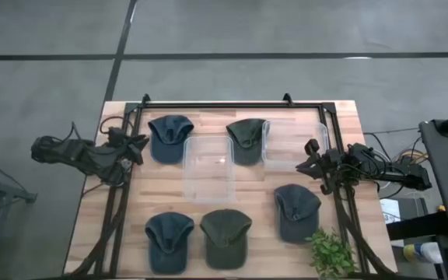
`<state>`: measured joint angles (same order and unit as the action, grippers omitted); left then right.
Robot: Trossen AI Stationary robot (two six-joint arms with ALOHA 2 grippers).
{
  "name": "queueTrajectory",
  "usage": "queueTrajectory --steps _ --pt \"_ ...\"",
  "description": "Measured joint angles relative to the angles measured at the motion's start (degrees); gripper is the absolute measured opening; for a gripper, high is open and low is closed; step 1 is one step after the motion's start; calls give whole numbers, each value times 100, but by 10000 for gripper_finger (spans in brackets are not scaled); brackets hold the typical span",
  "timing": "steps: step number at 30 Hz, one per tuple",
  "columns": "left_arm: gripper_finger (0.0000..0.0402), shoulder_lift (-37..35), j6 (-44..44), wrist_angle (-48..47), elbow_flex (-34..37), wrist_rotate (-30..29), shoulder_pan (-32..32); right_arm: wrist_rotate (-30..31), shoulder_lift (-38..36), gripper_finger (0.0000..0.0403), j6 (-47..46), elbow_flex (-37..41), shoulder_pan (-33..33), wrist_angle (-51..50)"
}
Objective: Pick and place caps into container
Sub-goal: Put the top blue cap into the left transparent container
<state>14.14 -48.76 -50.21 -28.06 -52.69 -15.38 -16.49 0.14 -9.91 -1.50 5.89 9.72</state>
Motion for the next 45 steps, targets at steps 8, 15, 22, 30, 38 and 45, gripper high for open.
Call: queueTrajectory --steps 8,15,22,30,38,45 --pt "122 -431 889 1744 836 659 -6 0 0 38 0 0 0 2" --pt "122 -690 289 708 752 -189 80 0 -2 38 -12 0 0 4" --pt "122 -465 -1916 -226 206 411 119 0 0 38 0 0 2 33" --pt "122 329 -2843 -180 139 -26 295 0 0 38 2 0 2 32" --pt "122 1892 -2651 -283 -572 532 1085 0 0 38 4 0 0 37" --pt "122 2908 -2260 -888 -941 1269 2405 0 0 38 2 0 0 44"
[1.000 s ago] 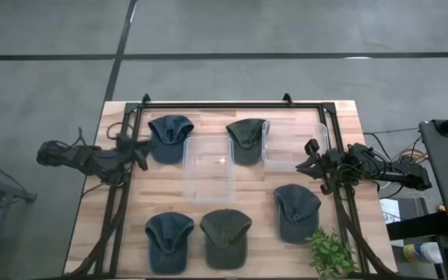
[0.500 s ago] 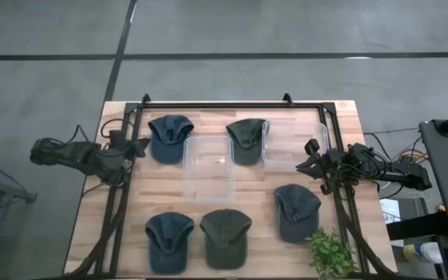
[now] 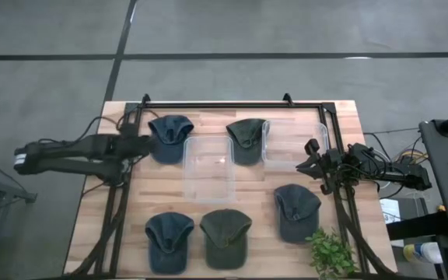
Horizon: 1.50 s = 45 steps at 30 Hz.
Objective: Pick and place caps into container
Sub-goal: Put the top blue cap into the left transparent container
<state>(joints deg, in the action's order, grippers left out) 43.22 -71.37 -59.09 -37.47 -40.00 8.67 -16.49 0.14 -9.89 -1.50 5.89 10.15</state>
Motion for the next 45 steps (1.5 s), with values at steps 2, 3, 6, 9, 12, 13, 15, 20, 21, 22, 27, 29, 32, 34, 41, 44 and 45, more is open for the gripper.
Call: queueTrajectory --steps 2,3,6,9,12,13,15,20,21,22,27,29,32,34,41,44,45 --pt "122 106 327 26 10 215 407 0 0 38 -7 0 0 0" --pt "122 149 500 66 35 408 599 0 0 38 -15 0 0 0" --pt "122 196 913 201 94 896 1173 2 -2 38 -18 0 0 2" --pt "122 278 1287 655 276 1436 1682 7 0 38 -5 0 0 0" --pt "122 385 1561 1299 552 1905 2112 7 0 38 -2 0 2 -2" --pt "122 413 1592 1500 641 2010 2235 7 0 38 0 0 0 0" --pt "122 505 1635 1982 814 2275 2439 6 0 38 -1 0 1 -2" --pt "122 701 1739 2333 1015 2707 2708 6 0 38 0 0 0 -2" --pt "122 730 1745 2311 1028 2707 2731 5 0 38 -1 0 0 -2" --pt "122 756 1767 2301 1033 2707 2747 4 0 38 0 0 0 -2" --pt "122 862 1793 2437 1021 2644 2819 4 0 38 0 0 0 -4" --pt "122 877 1853 2464 945 2637 2836 2 0 38 0 0 0 -4" --pt "122 877 1966 2453 820 2613 2875 4 0 38 0 0 2 -4" --pt "122 874 2106 2431 685 2456 2911 1 0 38 -1 0 0 -4" --pt "122 969 2684 1752 275 2185 3140 0 0 38 -18 0 0 -4" --pt "122 1079 2677 1557 330 2240 3254 0 0 38 -5 0 0 -4" --pt "122 1122 2654 1550 365 2278 3285 0 0 38 -5 0 0 -4"
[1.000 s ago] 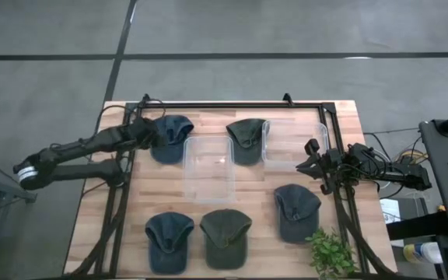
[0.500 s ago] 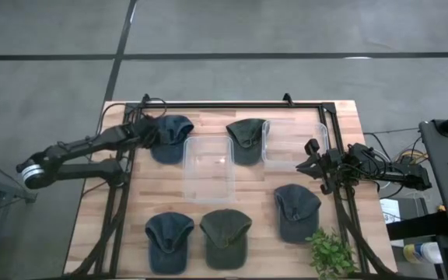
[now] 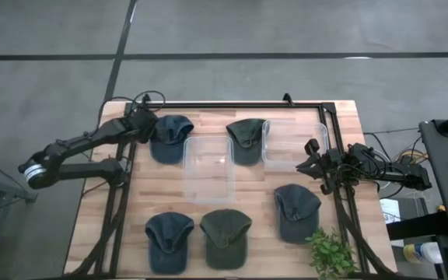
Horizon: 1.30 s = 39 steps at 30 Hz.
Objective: Pick and place caps into container
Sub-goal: Put the top blue cap into the left transparent container
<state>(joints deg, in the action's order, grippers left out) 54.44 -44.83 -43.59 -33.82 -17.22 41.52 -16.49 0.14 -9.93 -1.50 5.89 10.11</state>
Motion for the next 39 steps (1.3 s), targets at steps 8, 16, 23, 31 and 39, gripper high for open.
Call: queueTrajectory --steps 8,16,23,31,39 --pt "122 449 -20 129 72 104 170 2 0 38 0 0 2 0" --pt "122 977 25 417 108 450 393 2 0 38 -15 0 0 0" --pt "122 1395 67 537 124 645 533 0 -2 38 -15 0 2 0" --pt "122 1195 70 569 129 1167 562 0 0 38 -14 0 1 0" --pt "122 719 185 240 129 1159 729 2 0 38 2 0 0 0"
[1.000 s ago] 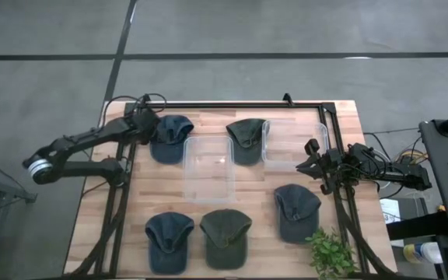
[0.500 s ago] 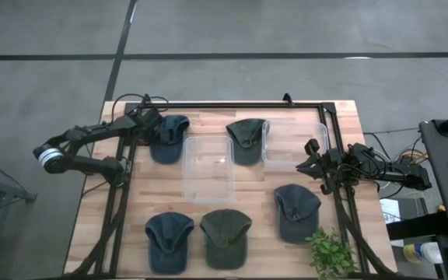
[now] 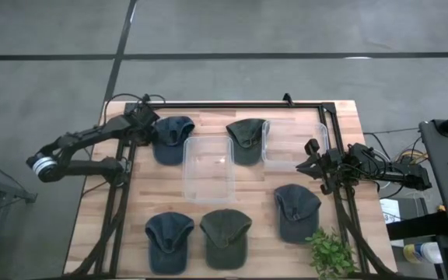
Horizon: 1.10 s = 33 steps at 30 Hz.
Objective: Pick and place caps into container
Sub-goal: Put the top blue cap into the left transparent container
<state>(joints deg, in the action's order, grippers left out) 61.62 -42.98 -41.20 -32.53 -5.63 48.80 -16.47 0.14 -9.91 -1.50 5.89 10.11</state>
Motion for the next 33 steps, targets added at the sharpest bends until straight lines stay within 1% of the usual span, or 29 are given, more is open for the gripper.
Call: queueTrajectory --steps 3,9,15,21,26,29,33 --pt "122 -13 59 52 0 16 104 -1 0 38 0 0 0 0" --pt "122 183 396 336 0 501 293 -2 0 38 0 0 1 0" --pt "122 386 443 412 0 700 373 0 0 38 -13 0 1 0" --pt "122 577 586 777 0 1231 371 0 0 38 -2 0 2 0" --pt "118 701 630 802 2 1238 368 0 0 38 -4 0 2 0" --pt "91 721 704 818 9 1204 368 -2 0 38 -15 0 1 0" --pt "20 659 797 869 33 1191 368 -1 0 38 -11 0 0 0"
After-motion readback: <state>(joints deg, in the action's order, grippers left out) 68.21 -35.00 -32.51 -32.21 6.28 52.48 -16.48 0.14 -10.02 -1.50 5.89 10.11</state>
